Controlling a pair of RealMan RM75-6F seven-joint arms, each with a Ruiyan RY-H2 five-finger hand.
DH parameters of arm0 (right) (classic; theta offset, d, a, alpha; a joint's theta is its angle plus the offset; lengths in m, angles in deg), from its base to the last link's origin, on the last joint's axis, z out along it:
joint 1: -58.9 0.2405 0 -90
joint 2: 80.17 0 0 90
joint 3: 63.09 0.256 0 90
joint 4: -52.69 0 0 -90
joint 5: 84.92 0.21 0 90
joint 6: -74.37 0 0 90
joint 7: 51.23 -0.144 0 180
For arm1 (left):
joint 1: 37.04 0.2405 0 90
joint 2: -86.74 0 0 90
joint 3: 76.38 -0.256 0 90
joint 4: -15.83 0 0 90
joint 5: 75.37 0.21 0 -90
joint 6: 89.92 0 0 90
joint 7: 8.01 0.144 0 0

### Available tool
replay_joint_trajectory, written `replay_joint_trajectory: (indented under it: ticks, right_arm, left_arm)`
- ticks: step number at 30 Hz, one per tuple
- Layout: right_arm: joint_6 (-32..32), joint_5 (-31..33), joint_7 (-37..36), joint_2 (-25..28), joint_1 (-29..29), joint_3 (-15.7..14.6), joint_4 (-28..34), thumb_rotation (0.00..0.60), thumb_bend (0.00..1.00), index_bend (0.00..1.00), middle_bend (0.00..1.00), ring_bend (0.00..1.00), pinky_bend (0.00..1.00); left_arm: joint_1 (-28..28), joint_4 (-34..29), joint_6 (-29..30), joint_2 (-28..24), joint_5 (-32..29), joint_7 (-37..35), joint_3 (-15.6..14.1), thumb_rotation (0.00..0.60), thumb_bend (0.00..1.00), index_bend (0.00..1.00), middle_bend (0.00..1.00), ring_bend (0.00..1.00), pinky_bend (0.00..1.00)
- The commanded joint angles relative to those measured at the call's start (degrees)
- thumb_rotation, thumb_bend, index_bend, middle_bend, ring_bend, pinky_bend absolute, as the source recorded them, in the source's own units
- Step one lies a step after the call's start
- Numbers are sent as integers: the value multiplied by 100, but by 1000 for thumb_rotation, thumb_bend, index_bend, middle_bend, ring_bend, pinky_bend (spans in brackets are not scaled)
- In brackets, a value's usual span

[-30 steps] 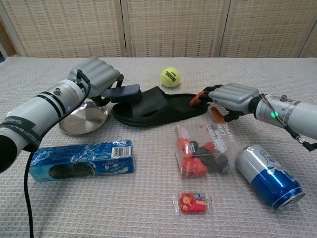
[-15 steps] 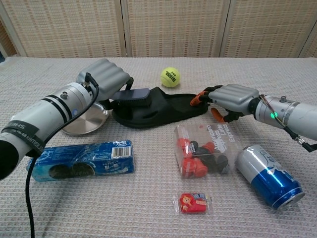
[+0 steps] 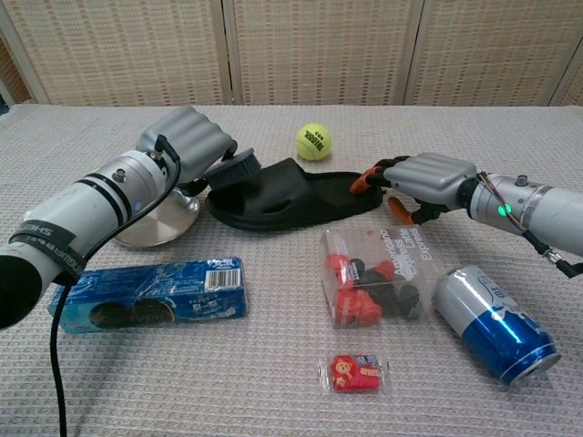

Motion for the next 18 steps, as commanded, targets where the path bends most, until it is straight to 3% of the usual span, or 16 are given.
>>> replay_joint_trajectory:
  ticks: [1,11,15,17,18]
  right_arm:
    - [-22,3,9,29,-6,8,37,600,774,184,122,0,84]
    - [-291,39,46,221,-44,123,364,600,774,166,122,0,84]
    - [-455,38,-101,453,-98,161,692,600,774,91,122,0,84]
    - [-474,50,-367,668,-123,176,1014,600,692,31,121,0,83]
    - [-464,60,-521,784,-129,186,1192,600,584,10,117,0,78]
  left_arm:
    - [47,3,-1,-43,-42,42,-7,600,497,521,639,706,1000]
    - [139,-446,345,-259,205,221,-102,600,498,535,654,706,1000]
    - [258,-662,531,-429,246,470,-173,600,499,538,656,705,1000]
    - [370,-827,630,-563,225,593,-220,600,499,537,656,706,1000]
    - [428,-903,677,-625,214,644,-246,600,498,537,656,706,1000]
